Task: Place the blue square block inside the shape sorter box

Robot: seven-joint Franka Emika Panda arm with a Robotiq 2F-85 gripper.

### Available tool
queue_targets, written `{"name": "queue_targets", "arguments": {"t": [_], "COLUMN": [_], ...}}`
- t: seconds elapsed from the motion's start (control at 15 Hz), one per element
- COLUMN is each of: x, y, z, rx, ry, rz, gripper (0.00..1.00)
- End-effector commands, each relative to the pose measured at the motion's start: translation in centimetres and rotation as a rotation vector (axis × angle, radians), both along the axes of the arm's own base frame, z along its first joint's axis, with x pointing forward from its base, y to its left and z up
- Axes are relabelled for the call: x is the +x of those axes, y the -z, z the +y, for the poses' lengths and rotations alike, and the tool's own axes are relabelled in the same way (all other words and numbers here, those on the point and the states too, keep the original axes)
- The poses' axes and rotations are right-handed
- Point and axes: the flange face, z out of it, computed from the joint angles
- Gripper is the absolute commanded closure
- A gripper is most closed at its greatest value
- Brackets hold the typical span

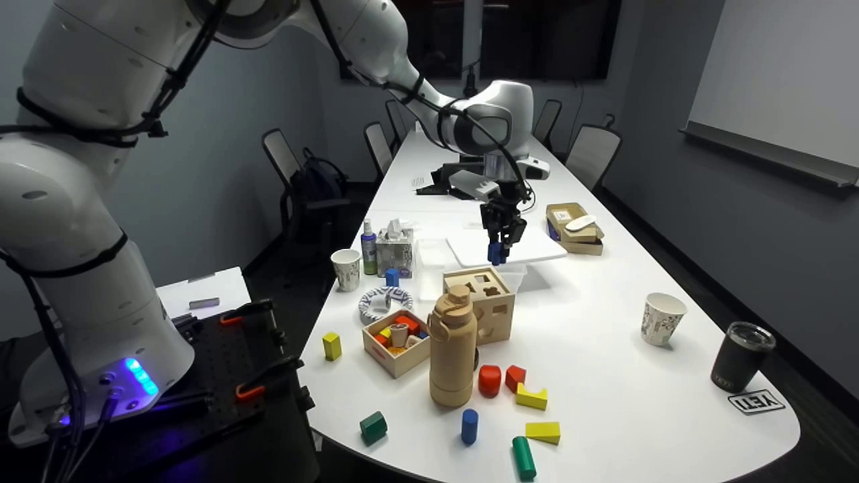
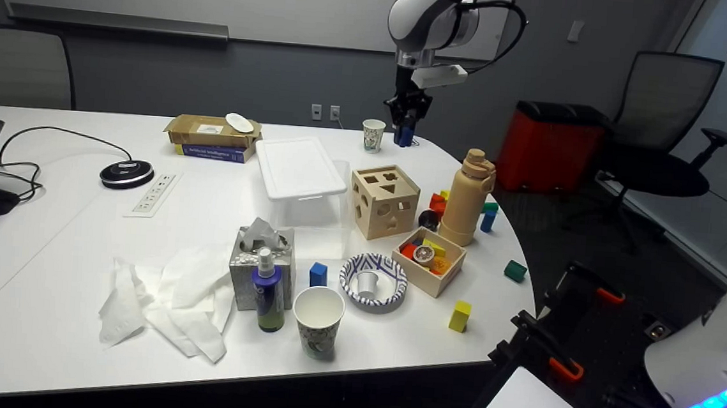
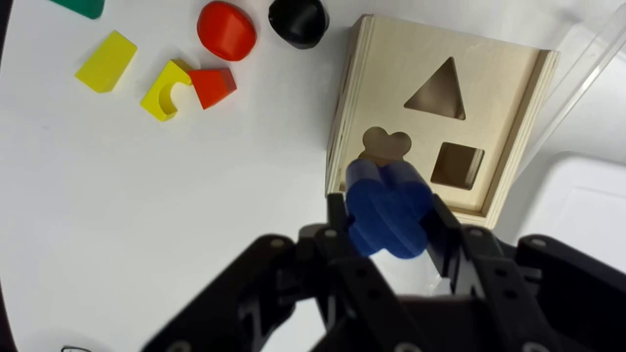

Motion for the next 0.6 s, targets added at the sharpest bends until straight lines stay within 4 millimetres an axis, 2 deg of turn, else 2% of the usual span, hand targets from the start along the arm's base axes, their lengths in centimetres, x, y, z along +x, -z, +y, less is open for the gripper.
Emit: {"name": "queue_targets", "arguments": {"t": [0.0, 0.53], "x": [0.1, 0.4], "y": [1.7, 3.8], "z": [0.0, 0.6], "rx": [-0.003, 0.017], "ry": [0.016, 0.007], "rz": [0.034, 0.058], "gripper": [0.83, 0.83]}}
